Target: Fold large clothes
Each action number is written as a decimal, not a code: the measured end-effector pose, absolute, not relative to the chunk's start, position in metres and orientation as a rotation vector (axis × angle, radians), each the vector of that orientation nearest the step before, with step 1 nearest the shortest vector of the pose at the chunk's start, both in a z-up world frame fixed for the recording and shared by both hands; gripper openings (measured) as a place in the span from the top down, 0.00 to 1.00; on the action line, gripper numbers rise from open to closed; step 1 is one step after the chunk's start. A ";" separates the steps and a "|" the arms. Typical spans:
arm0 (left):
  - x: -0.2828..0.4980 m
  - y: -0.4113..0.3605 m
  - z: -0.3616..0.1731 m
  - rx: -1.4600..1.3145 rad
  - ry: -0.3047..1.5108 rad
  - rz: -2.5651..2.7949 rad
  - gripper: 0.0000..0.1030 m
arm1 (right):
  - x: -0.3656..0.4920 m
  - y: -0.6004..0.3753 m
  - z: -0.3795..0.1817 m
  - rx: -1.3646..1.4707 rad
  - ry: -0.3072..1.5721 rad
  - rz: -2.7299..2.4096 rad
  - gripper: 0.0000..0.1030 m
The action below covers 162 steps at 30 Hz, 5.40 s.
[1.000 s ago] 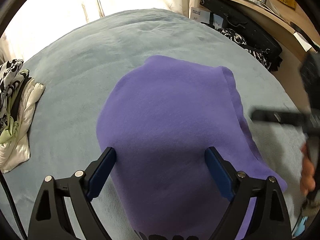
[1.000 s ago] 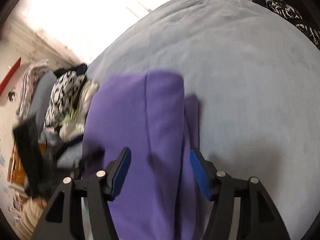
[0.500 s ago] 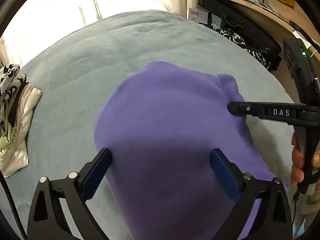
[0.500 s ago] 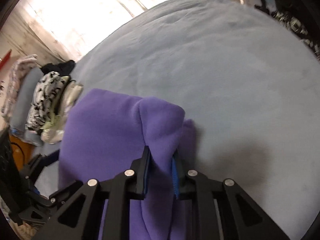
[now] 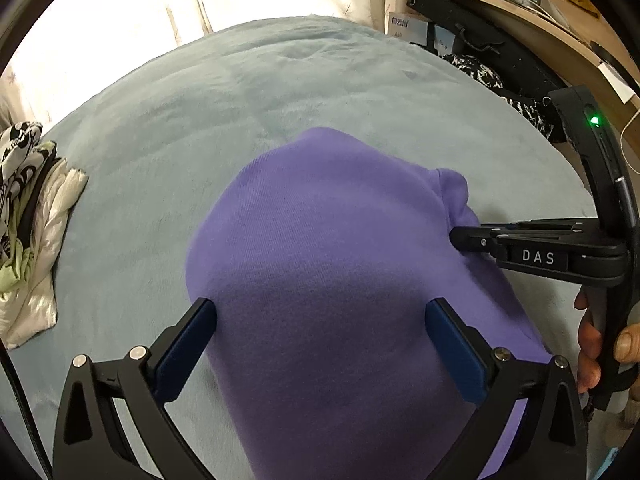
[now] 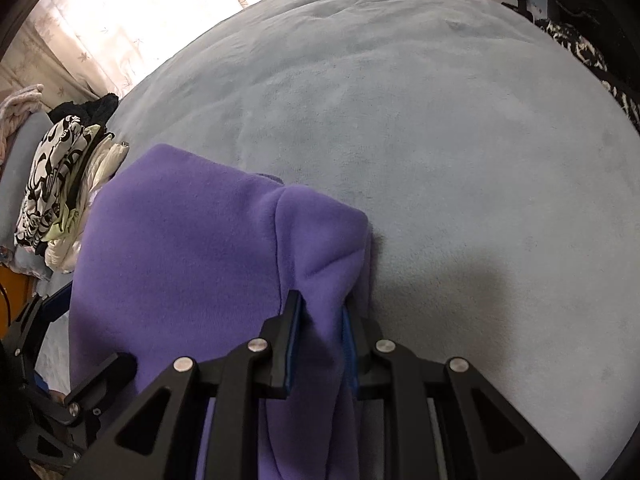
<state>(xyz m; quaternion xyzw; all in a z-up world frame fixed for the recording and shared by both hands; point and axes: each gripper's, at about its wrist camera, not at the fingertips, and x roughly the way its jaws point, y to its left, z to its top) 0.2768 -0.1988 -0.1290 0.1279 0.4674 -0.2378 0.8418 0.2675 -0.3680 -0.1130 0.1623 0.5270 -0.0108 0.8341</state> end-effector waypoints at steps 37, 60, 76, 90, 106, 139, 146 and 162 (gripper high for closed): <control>0.199 -0.095 -0.099 0.022 1.115 -0.532 0.01 | 0.156 -0.335 -0.048 0.349 1.089 0.163 0.00; 0.225 -0.083 -0.162 -0.151 1.238 -0.630 0.01 | 0.168 -0.369 -0.113 0.542 1.199 0.210 0.00; 0.233 -0.101 -0.199 -0.244 1.326 -0.774 0.00 | 0.202 -0.357 -0.168 0.704 1.260 0.372 0.02; 0.219 -0.141 -0.186 -0.077 1.249 -0.627 0.01 | 0.192 -0.353 -0.155 0.689 1.151 0.384 0.44; 0.179 -0.107 -0.087 0.121 0.968 -0.569 0.12 | 0.150 -0.300 -0.091 0.607 0.993 0.365 0.57; 0.176 0.227 0.122 0.006 0.625 -0.364 0.12 | 0.207 -0.036 0.109 0.467 0.700 0.665 0.57; 0.254 0.272 0.138 -0.015 0.614 -0.355 0.12 | 0.281 0.000 0.126 0.467 0.679 0.680 0.57; 0.476 0.358 0.093 -0.066 0.667 -0.349 0.12 | 0.474 0.083 0.103 0.465 0.699 0.668 0.57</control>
